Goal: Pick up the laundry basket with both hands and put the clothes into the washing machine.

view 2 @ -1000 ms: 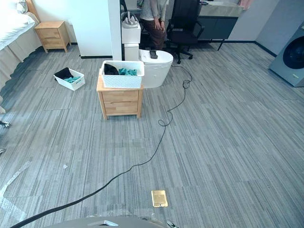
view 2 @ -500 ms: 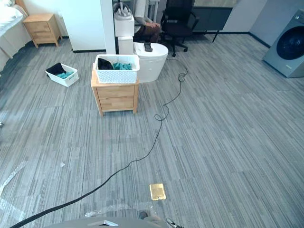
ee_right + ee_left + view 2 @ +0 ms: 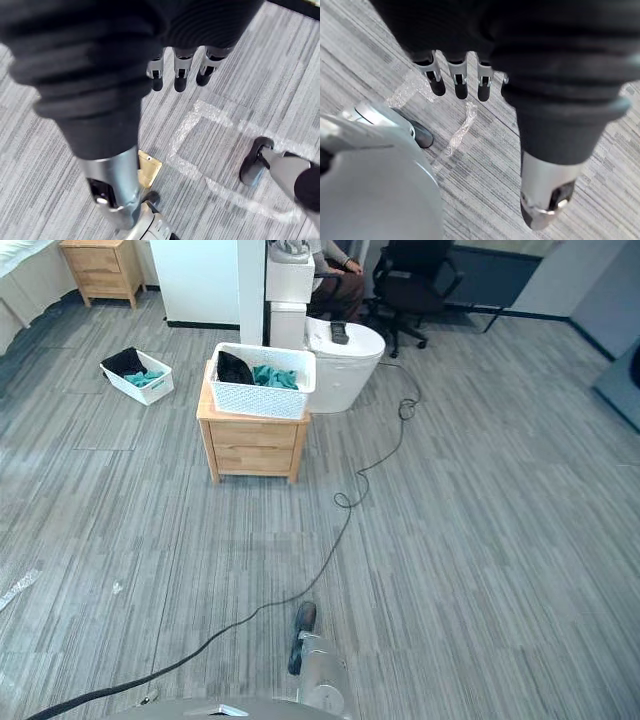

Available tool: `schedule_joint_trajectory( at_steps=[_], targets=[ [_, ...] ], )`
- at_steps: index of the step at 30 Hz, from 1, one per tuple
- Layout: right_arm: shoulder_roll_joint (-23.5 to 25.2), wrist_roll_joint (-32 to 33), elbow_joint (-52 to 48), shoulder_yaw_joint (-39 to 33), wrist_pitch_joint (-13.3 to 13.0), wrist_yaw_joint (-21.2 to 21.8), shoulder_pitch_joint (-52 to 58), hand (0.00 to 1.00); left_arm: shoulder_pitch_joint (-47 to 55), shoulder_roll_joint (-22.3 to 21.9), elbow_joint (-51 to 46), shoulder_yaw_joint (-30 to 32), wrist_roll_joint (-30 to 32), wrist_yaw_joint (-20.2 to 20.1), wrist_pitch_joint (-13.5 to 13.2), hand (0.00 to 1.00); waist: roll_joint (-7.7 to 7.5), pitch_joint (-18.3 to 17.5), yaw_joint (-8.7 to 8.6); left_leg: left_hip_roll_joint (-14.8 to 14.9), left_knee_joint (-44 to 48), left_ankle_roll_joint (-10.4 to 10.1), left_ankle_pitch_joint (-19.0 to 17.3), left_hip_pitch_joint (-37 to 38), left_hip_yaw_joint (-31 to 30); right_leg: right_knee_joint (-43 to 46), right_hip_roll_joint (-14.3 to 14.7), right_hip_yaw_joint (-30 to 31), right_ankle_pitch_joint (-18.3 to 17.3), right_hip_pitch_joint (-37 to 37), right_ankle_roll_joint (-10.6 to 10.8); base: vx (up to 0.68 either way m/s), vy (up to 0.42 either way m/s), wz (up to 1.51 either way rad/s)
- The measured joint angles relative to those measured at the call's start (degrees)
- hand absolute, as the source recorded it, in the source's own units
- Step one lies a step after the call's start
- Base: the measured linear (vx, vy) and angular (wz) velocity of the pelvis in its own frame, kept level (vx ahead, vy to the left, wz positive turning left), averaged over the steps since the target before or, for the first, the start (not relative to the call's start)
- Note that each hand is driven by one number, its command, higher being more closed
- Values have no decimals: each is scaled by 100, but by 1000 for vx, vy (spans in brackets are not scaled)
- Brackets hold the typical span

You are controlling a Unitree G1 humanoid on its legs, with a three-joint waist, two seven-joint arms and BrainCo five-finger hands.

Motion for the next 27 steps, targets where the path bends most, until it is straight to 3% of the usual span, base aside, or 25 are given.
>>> schedule_joint_trajectory(
  at_steps=[2, 3, 4, 5, 7, 9, 10, 11, 12, 13, 14, 15, 16, 17, 18, 19, 21, 24, 27],
  targets=[
    [-19, -14, -14, -154, -58, -19, -181, 0, -47, -70, -80, 130, -10, -111, -9, 0, 85, 17, 59, 341, 2054, -210, 290, -802, 188, 246, 244, -66, -277, 208, -120, 721, -331, 27],
    [-22, -13, -218, -11, -86, -23, -223, 0, -81, -99, -109, 102, -20, -109, 10, 0, 140, 53, 120, 560, 3713, -370, 1227, -1448, 156, 137, 415, -141, -411, 582, -138, 714, -339, -26],
    [-89, -2, -283, 257, -126, -30, -373, 0, -61, -95, -139, -75, -71, -111, 6, 0, 214, 109, 257, 733, 5154, -482, 1494, -2040, 186, 52, 599, -21, -554, 961, -200, 712, -295, -36],
    [-128, 2, -283, 383, -140, -33, -476, 0, -60, -80, -168, -178, -117, -115, -1, 0, 209, 154, 290, 765, 5625, -414, 1450, -2244, 245, -11, 657, 47, -563, 1188, -215, 680, -215, -46],
    [-154, 16, -431, 996, -232, -75, -747, 0, -46, 36, -341, -434, -178, -95, -26, 0, 30, 280, 378, 708, 6174, -244, 1227, -2880, 603, -507, 674, 298, -594, 2113, -261, 714, -164, -39],
    [-153, 21, -434, 1384, -246, -134, -1081, 0, -56, 87, -548, -701, -293, -62, -67, 0, -53, 320, 522, 645, 5634, -181, 970, -3443, 957, -870, 592, 561, -595, 2620, -261, 582, -51, -58],
    [-156, 61, -465, 1655, -271, -158, -1313, 0, -53, 99, -609, -854, -394, -58, -81, 0, -74, 343, 597, 593, 4800, -187, 883, -3761, 1072, -1089, 534, 737, -616, 2849, -228, 546, 71, -88],
    [-59, 84, -579, 1760, -297, -160, -1504, 0, -55, 84, -620, -945, -478, -50, -86, 0, -89, 354, 641, 463, 3411, -205, 928, -3823, 1146, -1206, 378, 922, -738, 3066, -46, 547, 106, -88],
    [-39, 89, -664, 1805, -314, -160, -1516, 0, -42, 78, -623, -965, -498, -38, -94, 0, -73, 342, 641, 412, 2592, -251, 1065, -3774, 1158, -1241, 316, 1016, -838, 3163, 17, 553, 177, -83],
    [5, 144, -852, 1930, -346, -163, -1453, 0, 44, 22, -631, -1020, -540, 18, -106, 0, 38, 280, 632, 389, 1171, -303, 1492, -3636, 1140, -1256, 262, 1150, -1099, 3341, 152, 562, 259, -66],
    [-17, 204, -889, 2033, -347, -173, -1308, 0, 156, -2, -617, -1133, -586, 79, -119, 0, 128, 200, 635, 401, 890, -313, 2016, -3655, 1015, -1144, 189, 1206, -1569, 3529, 240, 572, 307, -62],
    [2, 207, -878, 2081, -334, -177, -1274, 0, 165, -9, -598, -1119, -619, 85, -138, 0, 77, 172, 654, 291, 1115, -264, 2205, -3640, 1024, -963, 84, 1229, -1841, 3603, 219, 590, 334, -38],
    [48, 205, -849, 2161, -321, -218, -1066, 0, 170, 100, -584, -1122, -626, 111, -167, 0, -122, 95, 586, 64, 1330, -163, 2187, -3576, 1053, -271, -182, 1409, -1973, 3430, 157, 473, 260, -17],
    [81, 211, -852, 2188, -329, -249, -981, 0, 163, 158, -581, -1128, -629, 138, -175, 0, -244, 56, 555, -34, 1301, -71, 2158, -3507, 1137, 292, -319, 1495, -1958, 3156, 174, 581, 318, -11],
    [118, 245, -857, 2257, -360, -276, -941, 0, 132, 294, -545, -1225, -630, 174, -191, 0, -452, 43, 523, -231, 1152, 69, 2066, -3306, 1263, 1600, -518, 1654, -1668, 2532, 399, 627, 352, 3],
    [118, 269, -829, 2233, -409, -270, -939, 0, 39, 452, -460, -1346, -614, 182, -175, 0, -503, 150, 405, -323, 1064, 171, 2018, -3050, 1224, 2709, -553, 1709, -1307, 2060, 647, 600, 323, 12],
    [104, 296, -734, 2112, -442, -270, -859, 0, 13, 478, -467, -1338, -614, 188, -154, 0, -518, 148, 330, -325, 856, 224, 1963, -2533, 1193, 3550, -478, 1599, -1381, 1681, 662, 494, 170, 22],
    [54, 282, -628, 1997, -422, -250, -745, 0, -93, 433, -496, -1321, -600, 180, -156, 0, -480, 165, 359, -261, 280, 208, 1961, -1812, 1194, 3216, -554, 1096, -1595, 1351, 523, 366, 20, 5],
    [42, 277, -633, 1606, -401, -228, -709, 0, -270, 219, -516, -981, -549, 188, -156, 0, -361, 208, 439, 31, 164, -45, 1650, -1551, 1202, 1466, -781, 539, -1514, 983, 476, 198, -108, -11]
  ],
)
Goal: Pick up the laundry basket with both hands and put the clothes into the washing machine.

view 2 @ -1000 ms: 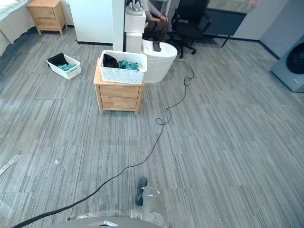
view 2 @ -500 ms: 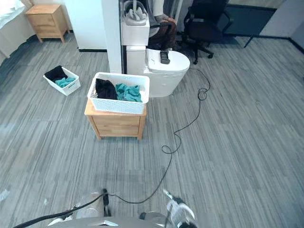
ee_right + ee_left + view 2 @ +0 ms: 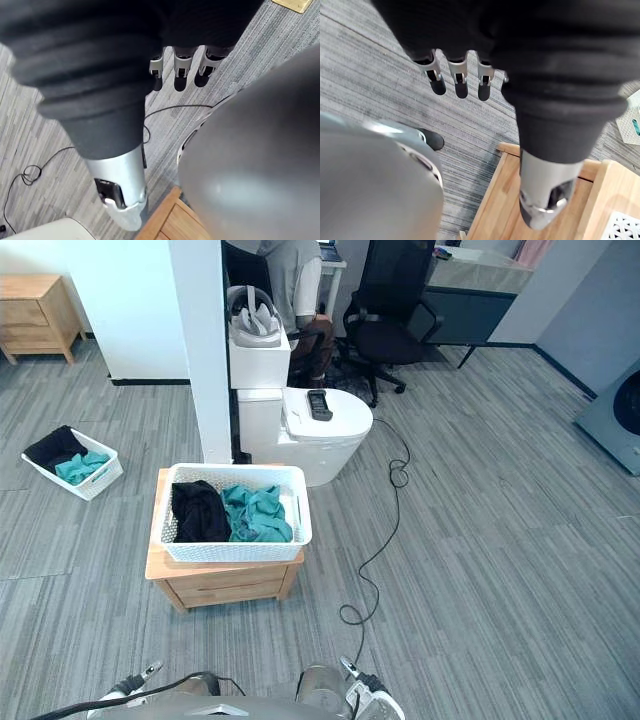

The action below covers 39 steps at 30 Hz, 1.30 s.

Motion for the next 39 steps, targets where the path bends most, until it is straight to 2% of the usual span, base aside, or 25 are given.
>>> schedule_joint_trajectory(
  at_steps=[2, 3, 4, 5, 6, 7, 8, 9, 11, 12, 15, 17, 19, 22, 27, 31, 33, 39],
  targets=[
    [-36, -45, 5, -20, 45, 2, 35, 0, -15, -87, -16, 330, 37, 13, 4, 0, -6, -12, 7, 187, 135, -225, -246, 47, -12, -1250, 23, 155, 644, 10, 34, 219, -235, 0],
    [-53, -53, 7, -16, 66, 4, 45, 0, -14, -125, -31, 401, 37, 19, 2, 0, -6, -14, 6, 214, 186, -292, -304, 54, -35, -1352, 15, 197, 790, 15, 46, 269, -306, 18],
    [-53, -95, 10, 3, 83, 4, 78, 0, -29, -151, -89, 490, 28, 39, -5, 0, -59, -47, 28, 213, 180, -435, -367, 114, -71, -1536, -20, 210, 1120, 78, 30, 329, -397, 27],
    [-49, -81, 40, 9, 91, 18, 95, 0, -7, -123, -70, 542, 26, 72, -16, 0, -139, -120, 24, 216, 177, -662, -392, 163, -147, -1690, -67, 114, 1249, 238, 69, 347, -426, 23],
    [-163, -115, 53, 14, 93, 18, 50, 0, 0, -225, -49, 544, 21, 112, -6, 0, 86, -137, 30, 400, 144, -729, -355, 182, -170, -1609, 88, -9, 1241, 245, 39, 324, -411, 39],
    [-328, -233, 51, 30, 85, 7, 66, 0, -3, -391, -54, 512, -38, 121, -2, 0, 244, -242, -35, 516, -106, -794, -143, 140, -154, -1640, 215, -156, 1085, 221, -52, 351, -383, 46],
    [-494, -280, 56, 35, 94, -13, 22, 0, -46, -534, -50, 451, -159, 136, -3, 0, 482, -310, -70, 641, -469, -871, 96, 219, -190, -1635, 330, -336, 1001, 222, -131, 363, -390, 58],
    [-548, -258, -47, 102, 117, -29, -55, 0, -84, -551, -70, 370, -270, 143, -1, 0, 571, -330, -94, 695, -762, -889, 359, 283, -208, -1647, 409, -429, 946, 220, -213, 261, -262, 36],
    [-554, -202, -399, 306, 126, -55, -65, 0, -92, -495, -230, 367, -396, 170, -6, 0, 562, -322, -113, 711, -919, -862, 544, 311, -221, -1703, 466, -472, 927, 232, -254, 112, -159, 12],
    [-537, -56, -954, 505, 120, -86, -62, 0, -87, -424, -488, 367, -530, 220, -22, 0, 553, -316, -141, 751, -961, -869, 614, 292, -219, -1765, 529, -504, 929, 256, -266, 96, -172, 5],
    [-586, 208, -2632, 662, -4, -379, 9, 0, 50, -106, -1483, 384, -861, 337, -120, 0, 535, -308, -142, 773, -956, -857, 565, 182, -168, -1855, 592, -494, 966, 175, -302, -1, -43, 1],
    [-662, 251, -3415, 646, -166, -566, -15, 0, 172, 234, -2025, 415, -918, 402, -207, 0, 535, -328, -148, 789, -942, -902, 342, -3, -160, -1979, 642, -474, 1026, -2, -287, -82, 36, -8],
    [-708, 251, -3954, 640, -235, -742, -177, 0, 221, 696, -2326, 572, -921, 446, -248, 0, 395, -261, -122, 693, -841, -923, 280, -188, -134, -2219, 609, -362, 1228, -105, -230, -54, 102, -17],
    [-866, 183, -4510, 637, -256, -804, -215, 0, 239, 1084, -2703, 853, -816, 493, -244, 0, 339, -242, -111, 511, -733, -889, 277, -386, -124, -2632, 479, -309, 1586, -93, -154, -2, 101, -3],
    [-1341, 139, -4572, 738, -263, -802, -857, 0, -97, 1470, -2924, 1030, -767, 538, -237, 0, 458, -129, -85, 413, -673, -865, 265, -522, -123, -3009, 435, -268, 1851, -50, -122, -3, 55, -3],
    [-1921, 138, -4617, 1300, -252, -735, -1317, 0, -549, 1926, -2909, 979, -683, 536, -227, 0, 504, 66, -90, 429, -628, -863, 264, -563, -139, -3047, 459, -253, 1913, -58, -149, -26, -10, -2],
    [-2281, 143, -4429, 1660, -203, -687, -1702, 0, -886, 2380, -2749, 646, -563, 513, -185, 0, 474, 289, -85, 420, -571, -862, 264, -585, -137, -3062, 454, -219, 1974, -61, -165, -83, -9, -4],
    [-2866, 276, -3273, 2430, -129, -641, -2973, 0, -2312, 3349, -1647, -242, -326, 379, -111, 0, 445, 756, -45, 417, -378, -817, 325, -939, -162, -3073, 450, -179, 2153, -336, -221, -92, -13, -1]
  ],
)
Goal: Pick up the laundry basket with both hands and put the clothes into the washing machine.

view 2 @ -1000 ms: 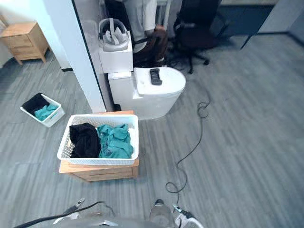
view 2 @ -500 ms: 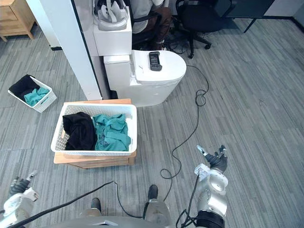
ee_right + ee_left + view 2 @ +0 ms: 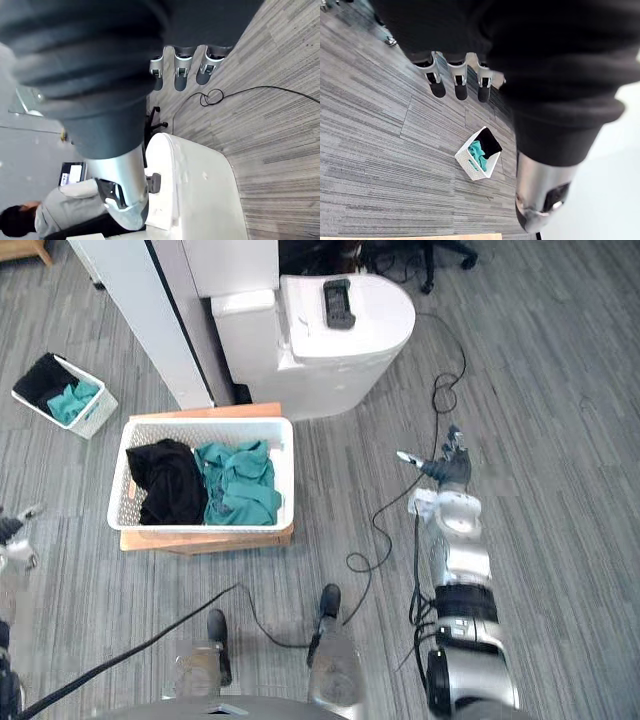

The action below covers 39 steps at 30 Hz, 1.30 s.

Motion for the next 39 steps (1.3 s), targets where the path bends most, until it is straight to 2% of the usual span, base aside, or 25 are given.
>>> schedule_joint_trajectory(
  at_steps=[7, 10, 17, 23, 30, 39],
  targets=[
    [-606, 141, 825, 523, 100, 150, -1118, 0, -1591, 878, 949, -1067, 681, -178, 97, 0, -34, 566, -6, 11, 250, 8, 49, -564, -9, 2, 4, 43, 190, -469, -74, -64, -5, -2],
    [-677, 137, 857, 597, 114, 159, -1339, 0, -2035, 1032, 1038, -1246, 919, -184, 131, 0, -52, 742, -32, 17, 329, 10, 61, -738, -13, -53, 10, 41, 261, -570, -81, 0, 0, 0],
    [-704, 119, 1134, 1141, 213, 183, -1794, 0, -2715, 1027, 1266, -1913, 1098, -182, 156, 0, -118, 865, -65, 25, 376, 10, 70, -1090, 44, -172, 35, 178, 407, -902, -87, 2, 15, -5],
    [-569, 82, 979, 1515, 213, 219, -1830, 0, -2978, 837, 1358, -2132, 1166, -168, 211, 0, -175, 896, -91, 49, 345, 9, 70, -1129, 153, -303, 80, 369, 517, -969, -108, 23, 22, -8],
    [-112, 72, 464, 1919, 213, 220, -1776, 0, -3034, 316, 1521, -2311, 1336, -124, 274, 0, -188, 903, -168, 70, 328, 7, 71, -1141, 271, -313, 113, 499, 533, -1055, -110, 0, 4, -7],
    [557, 81, 306, 2070, 205, 176, -1640, 0, -3100, 205, 1520, -2299, 1440, 124, 376, 0, -189, 903, -121, 62, 318, -14, 92, -1259, 338, -503, 132, 603, 674, -1165, -108, -7, 7, -4]
  ],
)
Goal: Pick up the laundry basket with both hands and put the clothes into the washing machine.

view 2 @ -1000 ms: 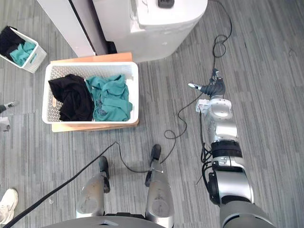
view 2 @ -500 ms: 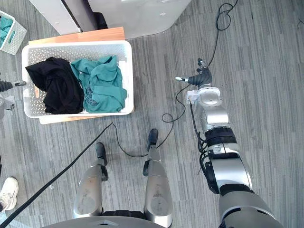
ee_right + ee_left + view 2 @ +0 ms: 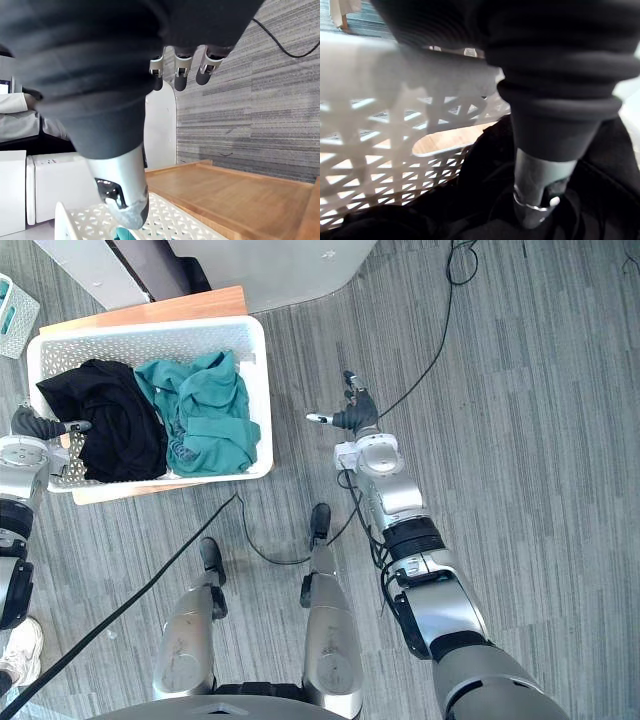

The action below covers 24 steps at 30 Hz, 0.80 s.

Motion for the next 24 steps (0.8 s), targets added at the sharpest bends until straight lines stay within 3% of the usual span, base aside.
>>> schedule_joint_trajectory(
  at_steps=[10, 24],
  targets=[
    [518, -224, 302, 44, 12, -53, -234, 0, -111, -204, -73, 114, -1, 221, -8, 0, -1, -1, 45, -21, -202, -7, 154, -1, -21, -5, -7, -15, 20, -50, 4, -6, 4, 2],
    [885, -579, 516, 27, 148, -236, -505, 0, -9, -378, -364, 426, -8, 494, 10, 0, -1, -1, 66, -49, -420, -19, 337, -46, -42, -149, -8, -31, 141, -102, 33, -7, -1, 1]
  ],
)
